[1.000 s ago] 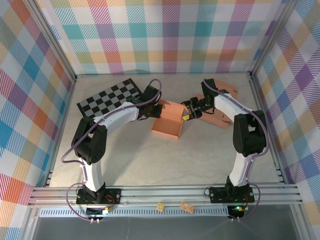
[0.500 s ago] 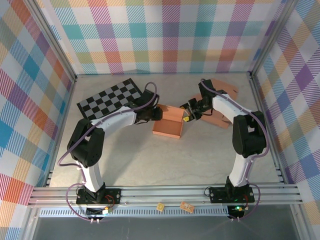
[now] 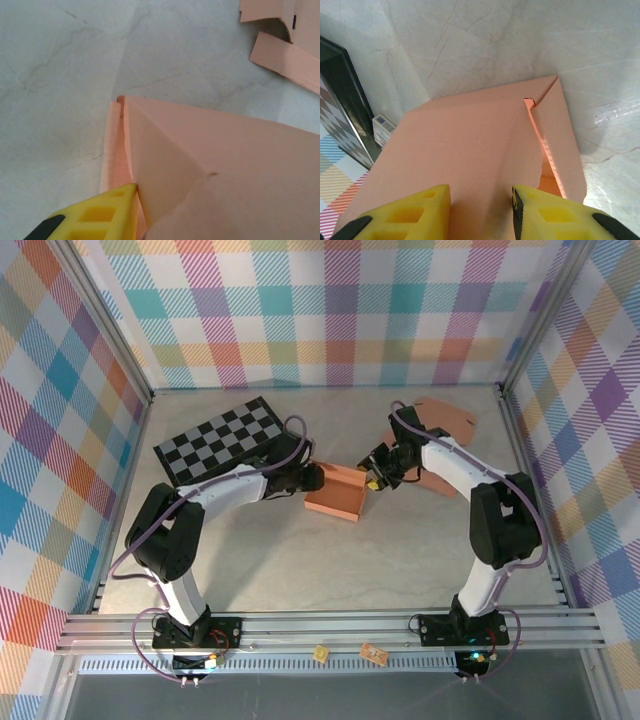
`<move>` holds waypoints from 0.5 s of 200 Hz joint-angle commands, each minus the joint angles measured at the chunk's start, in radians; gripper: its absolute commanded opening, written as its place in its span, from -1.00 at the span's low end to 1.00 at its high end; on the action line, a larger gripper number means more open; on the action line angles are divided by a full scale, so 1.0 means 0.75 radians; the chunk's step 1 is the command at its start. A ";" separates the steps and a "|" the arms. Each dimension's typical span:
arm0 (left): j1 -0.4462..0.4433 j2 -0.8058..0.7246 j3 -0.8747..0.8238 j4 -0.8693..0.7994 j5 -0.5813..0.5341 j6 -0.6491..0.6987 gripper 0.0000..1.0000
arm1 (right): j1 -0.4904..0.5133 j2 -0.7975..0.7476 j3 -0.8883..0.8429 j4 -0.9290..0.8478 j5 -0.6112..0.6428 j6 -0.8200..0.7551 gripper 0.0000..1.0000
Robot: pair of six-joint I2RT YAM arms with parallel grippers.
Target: Fold the paper box
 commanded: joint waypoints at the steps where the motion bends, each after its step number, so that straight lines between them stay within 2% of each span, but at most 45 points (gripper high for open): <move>1: -0.020 -0.058 -0.055 0.040 0.058 -0.042 -0.46 | 0.025 -0.053 -0.044 0.034 0.066 -0.067 -0.27; 100: -0.020 -0.122 -0.203 0.071 0.125 -0.122 -0.45 | 0.074 -0.106 -0.134 0.063 0.189 -0.194 -0.31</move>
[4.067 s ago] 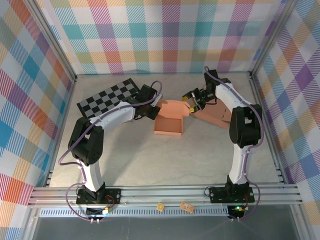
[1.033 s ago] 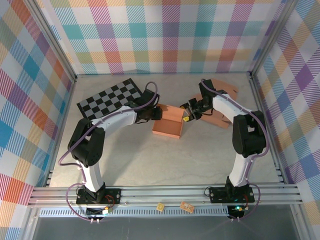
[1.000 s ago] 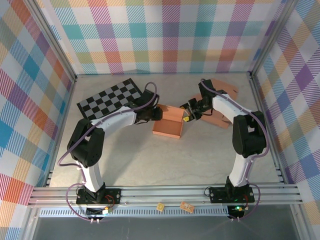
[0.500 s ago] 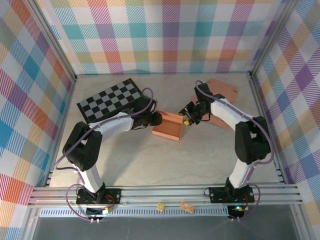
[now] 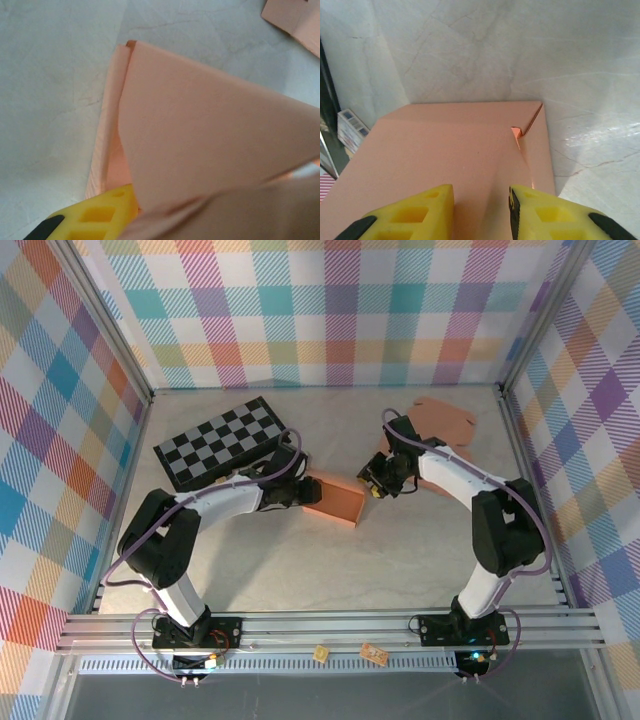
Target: Fold the paper box
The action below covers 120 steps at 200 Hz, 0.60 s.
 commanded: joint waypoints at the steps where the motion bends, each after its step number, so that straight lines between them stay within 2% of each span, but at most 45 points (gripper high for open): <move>1: -0.011 -0.054 -0.040 0.034 0.040 -0.047 -0.46 | 0.014 -0.040 -0.018 0.014 0.049 -0.059 -0.31; 120: -0.002 -0.155 -0.148 0.036 0.153 -0.148 -0.39 | 0.047 -0.053 -0.091 0.056 0.132 -0.107 -0.37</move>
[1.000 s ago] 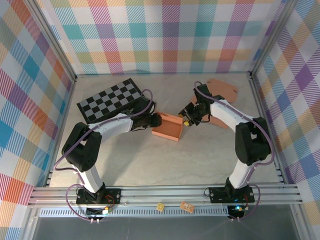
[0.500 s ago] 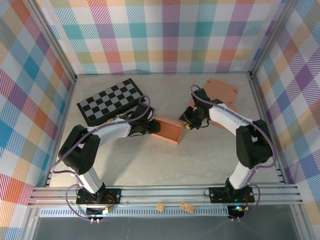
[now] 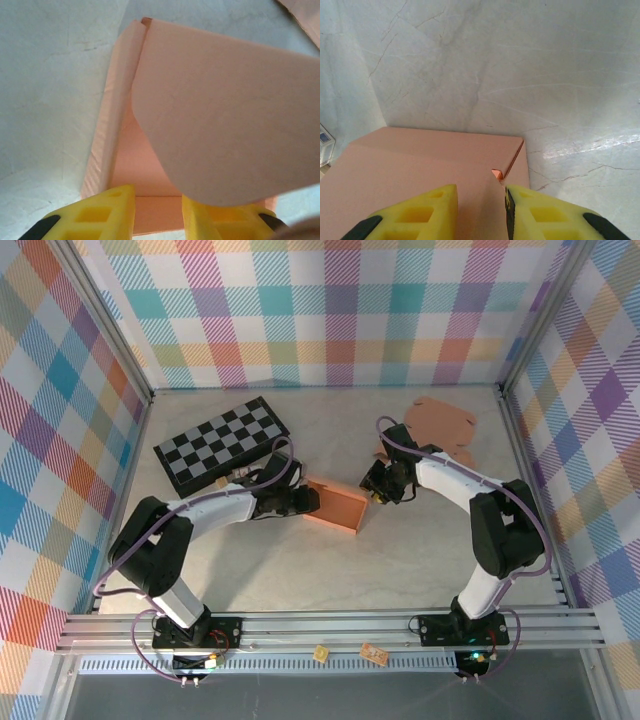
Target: Fold the paper box
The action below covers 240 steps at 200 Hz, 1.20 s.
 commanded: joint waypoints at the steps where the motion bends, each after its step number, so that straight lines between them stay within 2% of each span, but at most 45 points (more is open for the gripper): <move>1: -0.003 -0.063 -0.021 0.009 0.053 -0.036 -0.39 | 0.012 -0.042 -0.013 0.020 0.016 -0.020 -0.37; 36: -0.001 -0.067 -0.027 0.005 0.052 -0.050 -0.38 | 0.022 -0.047 -0.004 0.027 0.012 -0.009 -0.37; 74: -0.001 -0.036 -0.017 0.020 0.036 -0.069 -0.47 | 0.021 -0.086 0.042 -0.054 0.054 0.003 -0.33; 109: -0.003 -0.025 0.004 0.007 0.024 -0.059 -0.50 | 0.020 -0.081 0.111 -0.123 -0.018 0.044 -0.25; 138: -0.002 -0.014 0.006 0.019 0.025 -0.068 -0.52 | 0.021 -0.026 0.197 -0.273 -0.086 0.055 -0.18; 165: -0.003 -0.010 0.012 0.018 0.027 -0.069 -0.52 | 0.021 -0.019 0.212 -0.371 -0.076 0.049 -0.06; 240: -0.003 0.010 0.034 0.018 0.037 -0.063 -0.52 | 0.018 0.049 0.250 -0.406 -0.195 0.050 0.00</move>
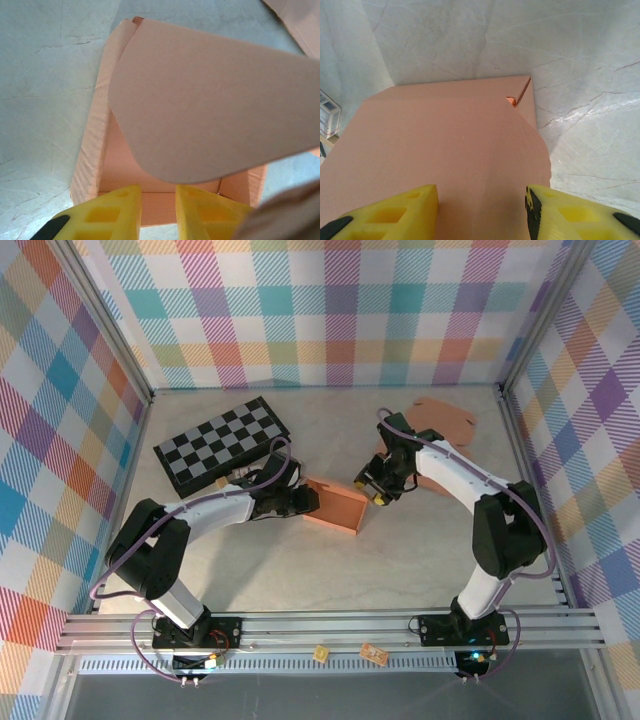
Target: Fold the paper box
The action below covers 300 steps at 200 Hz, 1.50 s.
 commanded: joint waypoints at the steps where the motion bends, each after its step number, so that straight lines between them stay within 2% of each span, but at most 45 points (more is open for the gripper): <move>1: -0.003 0.028 0.041 0.012 0.013 -0.007 -0.52 | 0.002 0.035 0.035 -0.046 -0.086 0.017 0.00; 102: -0.023 0.058 0.091 0.017 0.019 -0.005 -0.52 | 0.004 0.130 0.128 0.026 -0.256 0.230 -0.15; 165: -0.025 0.059 0.099 -0.006 0.031 -0.001 -0.49 | 0.004 0.134 0.118 -0.010 -0.163 0.174 -0.28; 214: -0.025 -0.017 0.048 -0.033 0.064 0.002 -0.35 | 0.043 0.084 0.048 0.059 -0.059 0.166 -0.39; 230: -0.025 -0.049 0.026 -0.046 0.070 0.002 -0.24 | 0.066 0.077 0.040 0.063 -0.026 0.175 -0.41; 264: -0.025 -0.114 -0.044 -0.029 0.074 -0.006 -0.19 | 0.104 0.049 0.001 0.075 0.050 0.184 -0.45; 300: -0.027 -0.186 -0.104 0.018 0.108 -0.031 0.03 | 0.114 0.039 -0.053 0.137 0.056 0.229 -0.46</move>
